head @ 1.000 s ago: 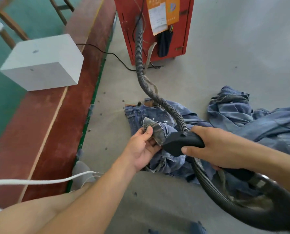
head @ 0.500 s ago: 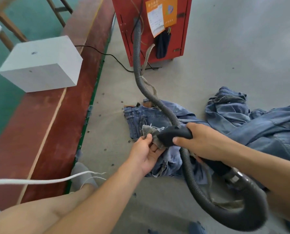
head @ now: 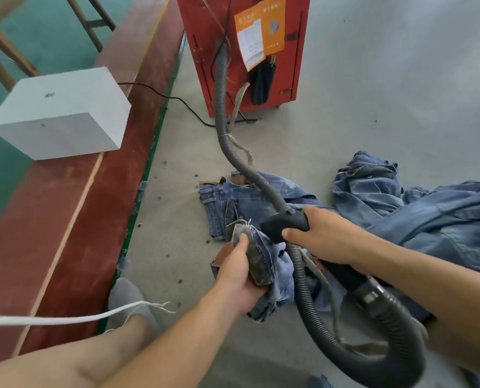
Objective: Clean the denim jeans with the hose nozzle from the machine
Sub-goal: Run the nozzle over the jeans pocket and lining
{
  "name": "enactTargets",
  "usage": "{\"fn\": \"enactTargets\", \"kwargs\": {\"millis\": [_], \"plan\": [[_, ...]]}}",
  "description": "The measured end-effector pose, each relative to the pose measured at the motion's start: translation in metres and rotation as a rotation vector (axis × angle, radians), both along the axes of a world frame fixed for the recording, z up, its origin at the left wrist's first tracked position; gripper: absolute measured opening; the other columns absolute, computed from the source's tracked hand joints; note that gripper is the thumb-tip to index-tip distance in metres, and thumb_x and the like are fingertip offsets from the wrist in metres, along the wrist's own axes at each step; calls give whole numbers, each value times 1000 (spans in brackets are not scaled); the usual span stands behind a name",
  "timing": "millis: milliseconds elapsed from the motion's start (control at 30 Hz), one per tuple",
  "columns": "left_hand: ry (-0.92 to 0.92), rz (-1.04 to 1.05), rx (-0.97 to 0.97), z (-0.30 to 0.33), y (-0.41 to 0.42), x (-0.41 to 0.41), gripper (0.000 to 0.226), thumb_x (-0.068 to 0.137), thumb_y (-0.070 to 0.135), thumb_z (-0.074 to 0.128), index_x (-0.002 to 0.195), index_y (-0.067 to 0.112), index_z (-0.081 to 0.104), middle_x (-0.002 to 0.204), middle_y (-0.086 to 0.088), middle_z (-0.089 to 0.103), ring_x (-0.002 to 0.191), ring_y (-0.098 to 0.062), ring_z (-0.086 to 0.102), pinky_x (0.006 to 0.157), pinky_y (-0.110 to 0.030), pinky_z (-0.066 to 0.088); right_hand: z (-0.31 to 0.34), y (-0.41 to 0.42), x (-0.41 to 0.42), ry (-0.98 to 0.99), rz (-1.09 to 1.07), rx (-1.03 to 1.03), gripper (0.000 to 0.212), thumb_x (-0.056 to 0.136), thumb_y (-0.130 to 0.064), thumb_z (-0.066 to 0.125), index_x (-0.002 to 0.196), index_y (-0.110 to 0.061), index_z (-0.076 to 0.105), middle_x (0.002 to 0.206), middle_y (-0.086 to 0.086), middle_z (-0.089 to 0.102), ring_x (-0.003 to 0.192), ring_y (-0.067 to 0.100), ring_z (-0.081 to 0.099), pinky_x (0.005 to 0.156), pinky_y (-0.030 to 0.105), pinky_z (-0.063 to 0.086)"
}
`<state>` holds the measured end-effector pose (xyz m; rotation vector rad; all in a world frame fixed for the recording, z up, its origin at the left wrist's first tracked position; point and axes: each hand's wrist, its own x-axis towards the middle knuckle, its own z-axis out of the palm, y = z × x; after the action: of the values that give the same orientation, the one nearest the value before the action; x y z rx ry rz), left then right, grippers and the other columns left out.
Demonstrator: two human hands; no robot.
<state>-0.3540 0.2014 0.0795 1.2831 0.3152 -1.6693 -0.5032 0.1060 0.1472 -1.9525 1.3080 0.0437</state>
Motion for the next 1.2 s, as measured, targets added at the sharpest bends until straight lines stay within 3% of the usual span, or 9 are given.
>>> {"fn": "enactTargets", "kwargs": {"millis": [167, 233, 300, 400, 600, 833, 1000, 1100, 1200], "plan": [[-43, 30, -18, -2, -2, 3, 67, 103, 63, 39, 129, 7, 64, 118, -18, 74, 108, -32, 70, 91, -43, 51, 3, 13, -8, 125, 221, 73, 46, 71, -75, 57, 90, -34, 55, 78, -7, 68, 59, 6, 66, 56, 29, 51], [-33, 18, -44, 0, 0, -1, 59, 104, 56, 39, 121, 7, 68, 106, -14, 76, 90, -28, 67, 78, -37, 45, -1, 12, -2, 106, 210, 58, 38, 82, -66, 63, 92, -30, 56, 83, -6, 68, 65, 9, 66, 62, 33, 53], [-3, 35, -63, 1, 0, -1, 53, 104, 51, 38, 118, 11, 70, 105, -15, 76, 88, -29, 67, 79, -37, 44, -3, 8, 2, 76, 159, 54, 33, 91, -58, 65, 97, -26, 58, 86, -3, 70, 68, 14, 68, 67, 37, 58], [-33, 78, -72, 0, -1, 4, 47, 105, 43, 40, 118, 11, 72, 113, -16, 76, 103, -33, 69, 89, -42, 51, -1, 0, -2, 42, 50, -1, 26, 93, -54, 65, 92, -29, 57, 75, -4, 70, 62, 14, 68, 58, 30, 54], [-76, 63, -149, -5, 3, 9, 29, 106, 13, 47, 129, 1, 61, 111, -23, 74, 97, -36, 73, 68, -47, 61, 13, -9, -17, -11, 94, 208, 31, 86, -53, 71, 90, -26, 59, 58, -9, 67, 45, 13, 63, 43, 23, 48], [-99, -104, -321, -8, 11, 6, 33, 102, -7, 46, 125, 7, 66, 113, -21, 73, 98, -34, 70, 81, -51, 60, 12, -13, -1, 65, 10, 8, 29, 95, -48, 66, 96, -20, 58, 79, 2, 69, 63, 19, 66, 60, 34, 53], [-157, -219, -355, -5, 12, 7, 41, 97, -16, 46, 125, 7, 65, 110, -20, 70, 100, -36, 66, 84, -56, 56, 22, -15, -11, 119, 181, 103, 28, 88, -53, 70, 86, -28, 59, 61, -14, 67, 47, 0, 60, 39, 14, 39], [-211, -328, -341, -6, 17, 4, 46, 91, -21, 47, 119, 6, 70, 108, -22, 68, 99, -38, 63, 90, -57, 52, 18, -19, -1, 158, 187, -30, 26, 93, -50, 66, 88, -25, 58, 75, -4, 68, 57, 3, 63, 52, 21, 47], [-226, -347, -311, -6, 18, 4, 51, 89, -24, 45, 106, 12, 77, 101, -16, 75, 86, -29, 73, 82, -49, 57, 20, -27, -2, 181, 125, -20, 31, 95, -48, 65, 100, -18, 62, 85, 4, 71, 60, 14, 64, 58, 32, 54]]}}
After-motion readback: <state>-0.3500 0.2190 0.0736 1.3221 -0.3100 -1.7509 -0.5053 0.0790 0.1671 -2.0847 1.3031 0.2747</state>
